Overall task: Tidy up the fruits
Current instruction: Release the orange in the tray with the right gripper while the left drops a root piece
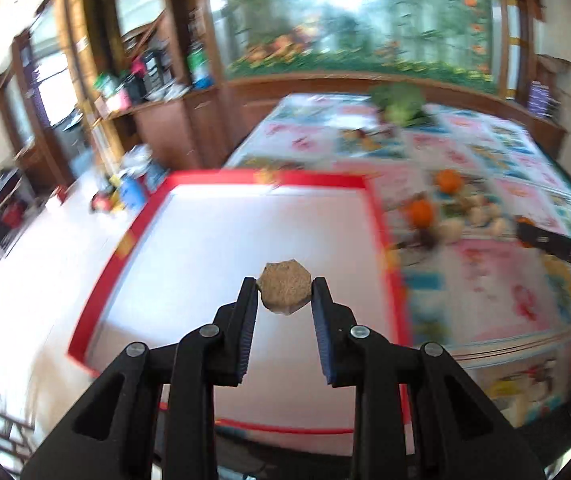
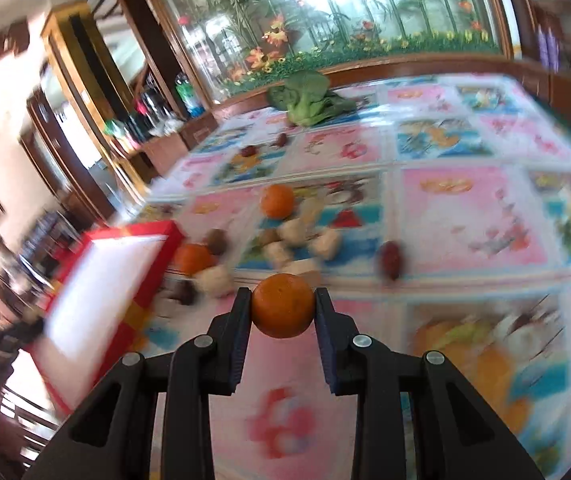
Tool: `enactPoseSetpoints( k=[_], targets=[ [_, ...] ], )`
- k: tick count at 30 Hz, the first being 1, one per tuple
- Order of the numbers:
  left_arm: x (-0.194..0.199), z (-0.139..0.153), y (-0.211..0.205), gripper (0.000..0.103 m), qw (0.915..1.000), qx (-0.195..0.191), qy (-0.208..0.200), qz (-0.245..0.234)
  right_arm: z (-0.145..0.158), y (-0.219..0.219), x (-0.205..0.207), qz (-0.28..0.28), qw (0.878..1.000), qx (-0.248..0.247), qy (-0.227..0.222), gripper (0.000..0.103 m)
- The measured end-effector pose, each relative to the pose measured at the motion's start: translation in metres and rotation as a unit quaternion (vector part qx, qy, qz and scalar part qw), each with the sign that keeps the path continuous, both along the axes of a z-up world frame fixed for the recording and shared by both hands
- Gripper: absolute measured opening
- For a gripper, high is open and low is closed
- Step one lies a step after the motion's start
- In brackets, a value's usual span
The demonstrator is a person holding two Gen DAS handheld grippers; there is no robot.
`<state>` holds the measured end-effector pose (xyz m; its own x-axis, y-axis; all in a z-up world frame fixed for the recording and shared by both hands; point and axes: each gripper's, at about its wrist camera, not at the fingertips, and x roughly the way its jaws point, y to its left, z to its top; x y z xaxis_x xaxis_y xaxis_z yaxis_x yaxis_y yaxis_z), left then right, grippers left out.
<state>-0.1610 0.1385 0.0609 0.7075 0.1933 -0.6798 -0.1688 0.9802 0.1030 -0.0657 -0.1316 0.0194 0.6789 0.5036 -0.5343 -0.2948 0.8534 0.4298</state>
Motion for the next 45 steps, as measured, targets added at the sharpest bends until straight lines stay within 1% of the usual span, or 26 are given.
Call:
enactPoseSetpoints(
  k=[2, 4, 5, 7, 10, 12, 15, 18, 19, 21, 22, 24, 25, 27, 29, 30, 31, 32, 33, 35, 38, 41, 45],
  targets=[
    [0.002, -0.010, 0.017, 0.029, 0.9995, -0.006, 0.018, 0.024, 0.004, 0.023, -0.008, 0.018, 1.000, -0.001, -0.009, 0.030],
    [0.005, -0.022, 0.029, 0.029, 0.9982, -0.009, 0.040, 0.044, 0.007, 0.059, -0.013, 0.059, 0.998, -0.018, -0.005, 0.030],
    [0.006, -0.029, 0.036, 0.029, 0.9971, -0.016, 0.051, 0.053, 0.007, 0.075, -0.016, 0.075, 0.997, -0.023, -0.002, 0.030],
    [0.007, -0.036, 0.043, 0.029, 0.9957, -0.028, 0.064, 0.061, 0.010, 0.109, -0.021, 0.113, 0.993, -0.027, 0.003, 0.030],
    [0.007, -0.044, 0.050, 0.030, 0.9940, -0.037, 0.078, 0.067, 0.013, 0.157, -0.024, 0.165, 0.986, -0.016, 0.019, 0.030],
    [0.006, -0.045, 0.057, 0.030, 0.9937, -0.051, 0.079, 0.062, 0.014, 0.176, -0.021, 0.183, 0.983, -0.012, 0.028, 0.030],
    [0.004, -0.044, 0.062, 0.030, 0.9936, -0.051, 0.080, 0.062, 0.012, 0.199, -0.016, 0.195, 0.980, -0.008, 0.042, 0.030],
    [0.001, -0.044, 0.067, 0.030, 0.9935, -0.049, 0.079, 0.066, 0.001, 0.211, -0.005, 0.199, 0.977, 0.001, 0.075, 0.030],
    [-0.001, -0.044, 0.069, 0.030, 0.9936, -0.046, 0.077, 0.068, -0.004, 0.214, 0.000, 0.197, 0.977, -0.003, 0.084, 0.030],
    [-0.004, -0.043, 0.072, 0.030, 0.9937, -0.046, 0.072, 0.073, -0.007, 0.215, -0.007, 0.198, 0.976, -0.012, 0.092, 0.030],
    [-0.006, -0.042, 0.072, 0.030, 0.9938, -0.042, 0.070, 0.075, -0.007, 0.219, -0.008, 0.202, 0.976, -0.025, 0.082, 0.030],
    [-0.009, -0.040, 0.074, 0.036, 0.9938, -0.041, 0.066, 0.079, -0.003, 0.222, -0.012, 0.201, 0.976, -0.040, 0.077, 0.031],
    [-0.012, -0.038, 0.075, 0.046, 0.9937, -0.041, 0.062, 0.084, -0.004, 0.225, -0.013, 0.202, 0.975, -0.049, 0.077, 0.031],
    [-0.017, -0.033, 0.076, 0.055, 0.9938, -0.028, 0.052, 0.094, -0.004, 0.225, -0.015, 0.204, 0.974, -0.054, 0.078, 0.032],
    [-0.023, -0.027, 0.079, 0.073, 0.9937, -0.021, 0.040, 0.103, 0.001, 0.221, -0.019, 0.203, 0.975, -0.051, 0.072, 0.032],
    [-0.026, -0.023, 0.080, 0.076, 0.9935, -0.016, 0.032, 0.109, 0.004, 0.217, -0.021, 0.202, 0.976, -0.047, 0.070, 0.032],
    [-0.030, -0.019, 0.082, 0.078, 0.9931, -0.009, 0.024, 0.114, 0.006, 0.212, -0.022, 0.200, 0.977, -0.043, 0.067, 0.035],
    [-0.033, -0.015, 0.082, 0.078, 0.9926, 0.000, 0.017, 0.120, 0.009, 0.206, -0.025, 0.195, 0.978, -0.039, 0.061, 0.044],
    [-0.036, -0.012, 0.082, 0.078, 0.9921, 0.008, 0.011, 0.125, 0.013, 0.198, -0.029, 0.187, 0.981, -0.034, 0.049, 0.051],
    [-0.041, -0.004, 0.081, 0.081, 0.9912, 0.018, -0.002, 0.131, 0.019, 0.184, -0.035, 0.176, 0.984, -0.022, 0.027, 0.052],
    [-0.048, 0.011, 0.073, 0.086, 0.9904, 0.031, -0.028, 0.132, 0.030, 0.162, -0.042, 0.159, 0.987, -0.019, -0.002, 0.052],
    [-0.054, 0.029, 0.056, 0.092, 0.9898, 0.054, -0.055, 0.120, 0.040, 0.137, -0.046, 0.134, 0.990, -0.020, -0.029, 0.053],
    [-0.061, 0.049, 0.031, 0.095, 0.9885, 0.079, -0.085, 0.098, 0.051, 0.103, -0.053, 0.101, 0.993, -0.011, -0.054, 0.056]
  ],
)
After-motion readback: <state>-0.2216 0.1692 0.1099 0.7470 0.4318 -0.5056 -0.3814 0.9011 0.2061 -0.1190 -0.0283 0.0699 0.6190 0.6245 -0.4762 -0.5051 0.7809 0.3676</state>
